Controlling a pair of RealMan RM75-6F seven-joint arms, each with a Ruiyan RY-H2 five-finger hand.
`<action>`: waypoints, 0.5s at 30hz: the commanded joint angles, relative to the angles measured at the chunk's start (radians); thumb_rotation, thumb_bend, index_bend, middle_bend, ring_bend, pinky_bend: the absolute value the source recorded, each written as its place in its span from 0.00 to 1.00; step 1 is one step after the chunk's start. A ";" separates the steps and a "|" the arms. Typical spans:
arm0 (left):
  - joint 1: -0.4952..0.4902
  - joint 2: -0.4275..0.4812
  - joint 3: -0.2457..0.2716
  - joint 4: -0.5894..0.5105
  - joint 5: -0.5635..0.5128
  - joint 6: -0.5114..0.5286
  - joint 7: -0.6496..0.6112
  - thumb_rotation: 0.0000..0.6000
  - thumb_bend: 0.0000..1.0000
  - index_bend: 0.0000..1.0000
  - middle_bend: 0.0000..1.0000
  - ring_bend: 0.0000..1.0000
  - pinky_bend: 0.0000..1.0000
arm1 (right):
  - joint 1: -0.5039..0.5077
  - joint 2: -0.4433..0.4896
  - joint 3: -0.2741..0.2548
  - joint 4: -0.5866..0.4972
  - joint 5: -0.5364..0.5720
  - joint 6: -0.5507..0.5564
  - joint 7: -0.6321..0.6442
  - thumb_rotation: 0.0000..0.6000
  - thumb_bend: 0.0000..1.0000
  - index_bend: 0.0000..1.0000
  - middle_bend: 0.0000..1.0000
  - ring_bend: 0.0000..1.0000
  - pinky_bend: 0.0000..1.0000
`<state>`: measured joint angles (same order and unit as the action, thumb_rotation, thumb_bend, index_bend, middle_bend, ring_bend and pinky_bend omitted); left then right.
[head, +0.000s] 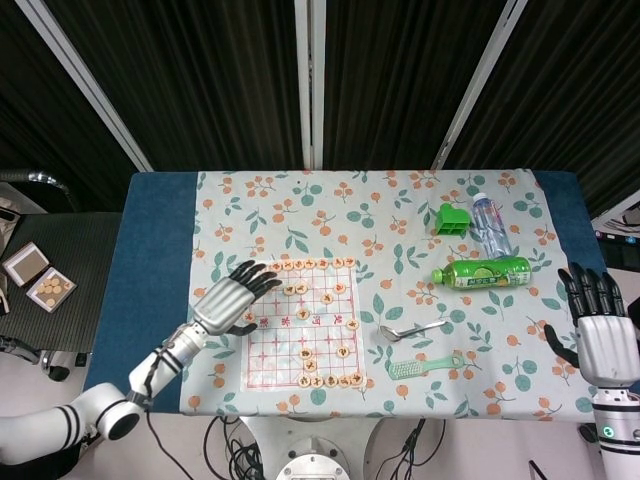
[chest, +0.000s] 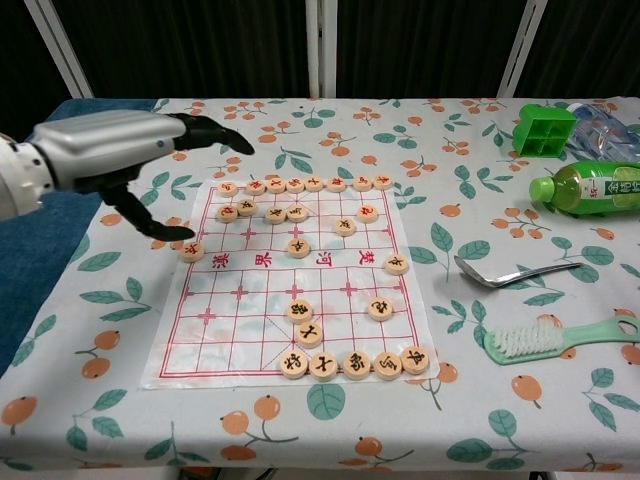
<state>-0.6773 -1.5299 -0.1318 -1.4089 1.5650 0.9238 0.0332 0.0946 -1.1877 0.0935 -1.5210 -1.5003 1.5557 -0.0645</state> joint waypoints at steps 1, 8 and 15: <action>-0.049 -0.059 0.004 0.068 0.020 -0.014 -0.067 1.00 0.24 0.23 0.11 0.00 0.00 | -0.001 0.002 0.003 0.005 0.003 -0.001 0.010 1.00 0.24 0.00 0.00 0.00 0.00; -0.097 -0.134 0.024 0.168 0.036 -0.022 -0.167 1.00 0.24 0.30 0.12 0.00 0.00 | -0.002 0.001 0.009 0.022 0.002 0.001 0.036 1.00 0.24 0.00 0.00 0.00 0.00; -0.140 -0.192 0.039 0.253 0.045 -0.032 -0.206 1.00 0.24 0.31 0.12 0.00 0.00 | -0.006 0.004 0.015 0.027 0.007 0.004 0.046 1.00 0.24 0.00 0.00 0.00 0.00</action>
<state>-0.8073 -1.7089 -0.0955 -1.1721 1.6073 0.8919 -0.1642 0.0886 -1.1836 0.1080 -1.4943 -1.4932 1.5600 -0.0185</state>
